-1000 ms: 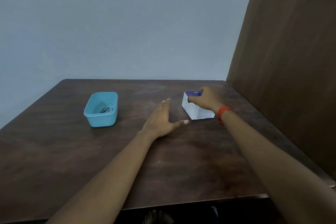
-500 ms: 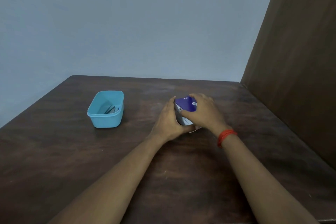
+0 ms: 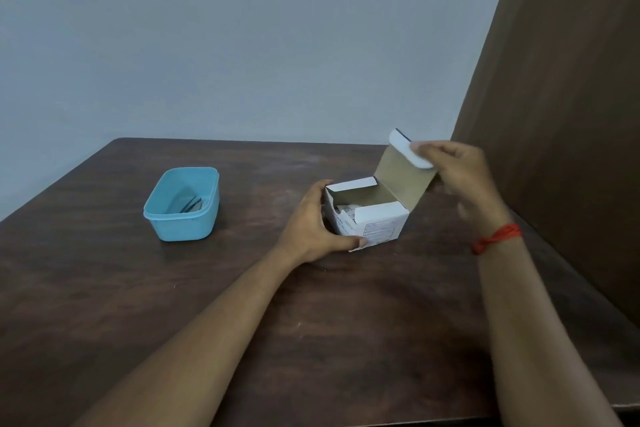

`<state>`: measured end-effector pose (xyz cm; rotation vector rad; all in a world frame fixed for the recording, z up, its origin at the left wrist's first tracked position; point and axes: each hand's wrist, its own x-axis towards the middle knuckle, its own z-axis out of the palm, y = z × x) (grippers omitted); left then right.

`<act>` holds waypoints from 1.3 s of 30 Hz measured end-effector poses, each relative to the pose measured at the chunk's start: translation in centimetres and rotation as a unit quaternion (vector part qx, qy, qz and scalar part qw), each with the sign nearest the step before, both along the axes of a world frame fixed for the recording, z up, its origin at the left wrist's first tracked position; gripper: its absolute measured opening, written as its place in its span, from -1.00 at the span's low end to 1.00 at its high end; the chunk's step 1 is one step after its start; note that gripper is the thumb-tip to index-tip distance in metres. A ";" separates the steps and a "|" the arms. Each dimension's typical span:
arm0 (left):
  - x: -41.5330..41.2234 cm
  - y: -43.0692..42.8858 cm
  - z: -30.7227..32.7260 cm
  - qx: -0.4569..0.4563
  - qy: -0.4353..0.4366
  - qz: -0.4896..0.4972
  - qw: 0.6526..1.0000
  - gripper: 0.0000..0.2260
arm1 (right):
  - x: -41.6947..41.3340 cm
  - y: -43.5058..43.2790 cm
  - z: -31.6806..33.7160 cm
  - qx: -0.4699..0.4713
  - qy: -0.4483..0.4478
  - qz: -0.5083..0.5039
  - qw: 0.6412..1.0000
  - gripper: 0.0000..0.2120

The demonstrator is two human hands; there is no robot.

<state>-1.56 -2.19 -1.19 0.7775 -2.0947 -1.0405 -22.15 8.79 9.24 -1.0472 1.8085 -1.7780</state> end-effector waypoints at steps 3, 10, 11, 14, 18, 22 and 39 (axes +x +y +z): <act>0.1 0.1 0.0 -0.002 -0.008 0.001 1.000 0.03 | -2.0 0.4 -0.5 -0.054 0.087 -0.065 0.993 -0.78; -0.1 0.6 0.3 -0.057 -0.008 0.002 0.998 -0.23 | -0.6 -1.2 -1.6 -0.045 0.456 -0.114 0.881 -0.77; 0.0 0.6 0.3 -0.075 -0.012 0.005 0.997 -0.31 | 0.3 -1.4 -1.7 -0.037 0.459 -0.083 0.884 -0.82; 0.0 0.5 0.0 -0.093 -0.008 0.001 0.996 -0.37 | 2.3 -1.7 -2.4 0.040 0.463 0.006 0.886 -0.88; -0.2 0.6 -0.1 -0.095 -0.007 -0.015 0.995 -0.22 | 3.0 -1.6 -2.9 0.158 0.452 0.083 0.874 -0.83; -0.1 0.5 -0.1 -0.069 -0.003 -0.020 0.997 -0.04 | 3.1 -1.2 -2.3 0.148 0.424 0.090 0.889 -0.83; -0.3 0.5 -0.4 -0.034 0.009 -0.042 0.999 0.16 | 3.8 -3.8 0.7 0.385 0.488 0.147 0.770 -0.91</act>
